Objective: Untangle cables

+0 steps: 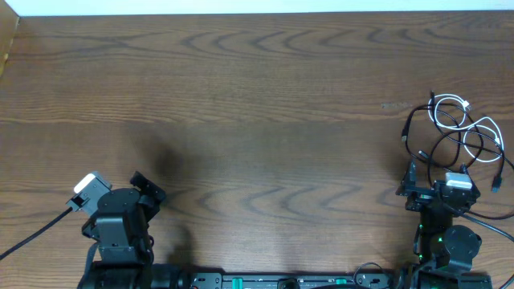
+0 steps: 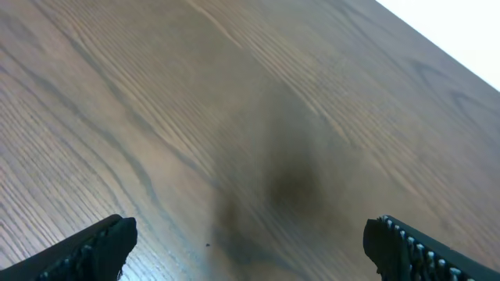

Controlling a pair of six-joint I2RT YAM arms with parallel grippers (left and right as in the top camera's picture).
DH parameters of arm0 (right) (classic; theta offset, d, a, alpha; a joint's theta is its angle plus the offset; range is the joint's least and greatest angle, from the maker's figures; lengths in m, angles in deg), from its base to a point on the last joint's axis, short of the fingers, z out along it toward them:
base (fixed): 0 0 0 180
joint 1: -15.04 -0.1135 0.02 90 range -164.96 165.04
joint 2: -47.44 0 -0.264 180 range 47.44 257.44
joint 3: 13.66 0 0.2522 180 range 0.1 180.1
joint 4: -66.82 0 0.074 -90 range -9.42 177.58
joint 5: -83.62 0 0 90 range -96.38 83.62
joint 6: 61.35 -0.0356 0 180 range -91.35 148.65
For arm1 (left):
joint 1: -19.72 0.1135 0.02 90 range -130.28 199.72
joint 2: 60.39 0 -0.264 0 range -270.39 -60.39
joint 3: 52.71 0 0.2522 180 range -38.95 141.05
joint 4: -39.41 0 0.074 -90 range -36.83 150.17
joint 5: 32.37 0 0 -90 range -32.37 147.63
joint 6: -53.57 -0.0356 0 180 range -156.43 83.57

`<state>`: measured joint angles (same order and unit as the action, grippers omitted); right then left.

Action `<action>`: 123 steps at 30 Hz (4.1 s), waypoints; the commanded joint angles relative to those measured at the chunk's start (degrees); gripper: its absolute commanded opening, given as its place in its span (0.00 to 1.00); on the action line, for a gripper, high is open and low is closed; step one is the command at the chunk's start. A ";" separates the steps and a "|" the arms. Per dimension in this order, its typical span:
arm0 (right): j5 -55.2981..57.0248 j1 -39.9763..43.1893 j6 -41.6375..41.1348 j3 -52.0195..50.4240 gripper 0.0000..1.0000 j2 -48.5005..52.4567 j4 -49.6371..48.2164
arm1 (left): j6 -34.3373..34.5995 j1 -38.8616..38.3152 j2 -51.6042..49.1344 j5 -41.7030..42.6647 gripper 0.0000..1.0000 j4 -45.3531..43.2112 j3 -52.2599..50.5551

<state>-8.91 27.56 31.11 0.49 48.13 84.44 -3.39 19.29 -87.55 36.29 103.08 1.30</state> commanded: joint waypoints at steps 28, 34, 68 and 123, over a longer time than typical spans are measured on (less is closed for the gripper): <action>0.50 -0.17 -0.72 -0.07 0.99 -0.37 0.26 | 0.26 0.15 19.43 -1.18 0.98 3.28 -7.67; 0.50 -0.13 -0.72 -0.07 0.99 -0.37 0.24 | 0.26 0.13 21.44 -1.18 0.98 3.23 -9.03; 0.50 -0.13 -0.72 -0.09 0.99 -0.39 0.20 | 0.26 0.13 27.10 -1.18 0.98 -54.95 -25.27; 0.50 -0.13 -0.72 -0.09 0.99 -0.39 0.17 | 0.13 -0.94 27.10 -0.72 0.98 -47.58 -40.02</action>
<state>-8.91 27.56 31.11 0.49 48.13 84.44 -3.20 18.53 -60.71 35.87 53.29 -37.74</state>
